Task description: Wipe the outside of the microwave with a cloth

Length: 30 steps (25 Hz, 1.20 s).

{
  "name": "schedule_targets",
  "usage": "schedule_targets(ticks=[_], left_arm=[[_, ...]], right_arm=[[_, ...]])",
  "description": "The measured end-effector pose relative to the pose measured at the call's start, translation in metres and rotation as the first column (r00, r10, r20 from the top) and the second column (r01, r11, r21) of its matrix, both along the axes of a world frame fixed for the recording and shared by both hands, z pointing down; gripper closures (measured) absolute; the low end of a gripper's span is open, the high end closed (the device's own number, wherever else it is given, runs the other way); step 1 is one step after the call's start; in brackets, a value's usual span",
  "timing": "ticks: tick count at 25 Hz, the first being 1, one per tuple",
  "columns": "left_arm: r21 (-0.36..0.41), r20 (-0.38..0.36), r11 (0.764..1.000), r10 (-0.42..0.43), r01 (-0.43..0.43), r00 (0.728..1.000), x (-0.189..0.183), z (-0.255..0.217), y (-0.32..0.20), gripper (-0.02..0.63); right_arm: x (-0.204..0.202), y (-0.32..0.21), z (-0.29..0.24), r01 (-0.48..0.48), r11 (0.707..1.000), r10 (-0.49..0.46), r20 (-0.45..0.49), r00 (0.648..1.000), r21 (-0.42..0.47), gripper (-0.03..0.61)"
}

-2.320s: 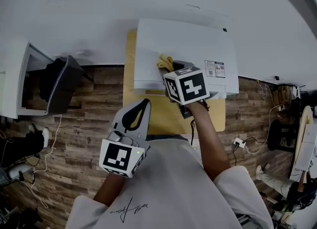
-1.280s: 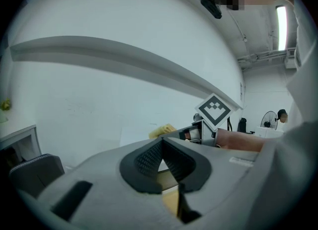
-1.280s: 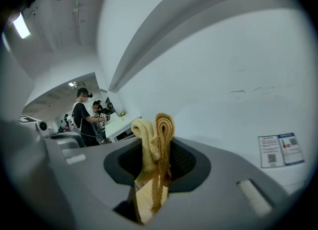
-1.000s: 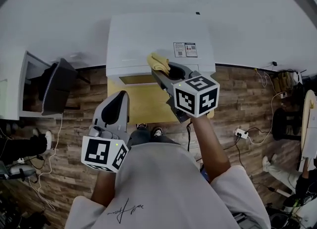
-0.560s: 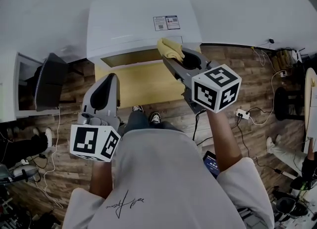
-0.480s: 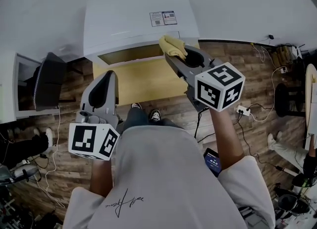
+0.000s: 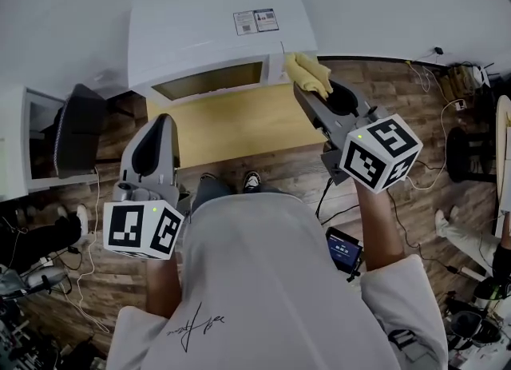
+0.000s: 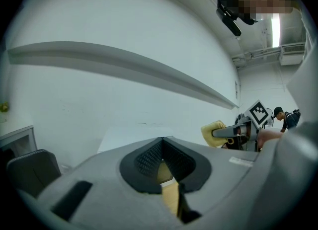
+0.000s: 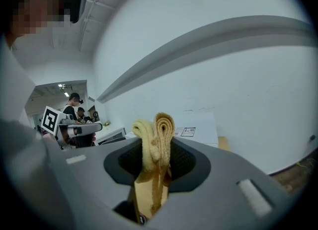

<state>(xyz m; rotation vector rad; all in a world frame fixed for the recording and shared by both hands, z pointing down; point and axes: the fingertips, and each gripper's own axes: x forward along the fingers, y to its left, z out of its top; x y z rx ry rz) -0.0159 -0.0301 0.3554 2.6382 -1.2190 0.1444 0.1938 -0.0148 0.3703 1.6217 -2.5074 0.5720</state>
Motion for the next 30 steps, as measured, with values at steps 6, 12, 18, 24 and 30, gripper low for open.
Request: schedule_targets(ticks=[6,12,18,24,30], left_arm=[[-0.014,0.001,0.999,-0.04,0.04,0.999,-0.01,0.009,-0.002,0.624],[-0.02,-0.001,0.999,-0.045,0.045,0.999,-0.007,0.012,-0.004,0.624],[-0.032,0.006,0.999,-0.04,0.04,0.999,-0.004,0.015,-0.005,0.624],[-0.039,0.009,0.999,-0.03,0.03,1.0,-0.003,0.02,-0.002,0.624],[-0.041,0.008,0.999,-0.035,0.035,0.999,-0.009,0.022,0.002,0.624]], right_arm=[[0.004,0.008,0.016,-0.023,1.0,0.023,-0.025,0.999,-0.008,0.457],[0.005,0.015,0.021,-0.013,1.0,0.013,-0.043,0.999,-0.002,0.459],[0.0,0.019,0.022,0.011,1.0,-0.011,-0.059,0.998,-0.003,0.459],[-0.003,0.024,0.024,0.015,1.0,-0.015,-0.057,0.998,-0.004,0.459],[-0.006,0.029,0.029,-0.002,1.0,0.001,-0.043,0.999,-0.02,0.459]])
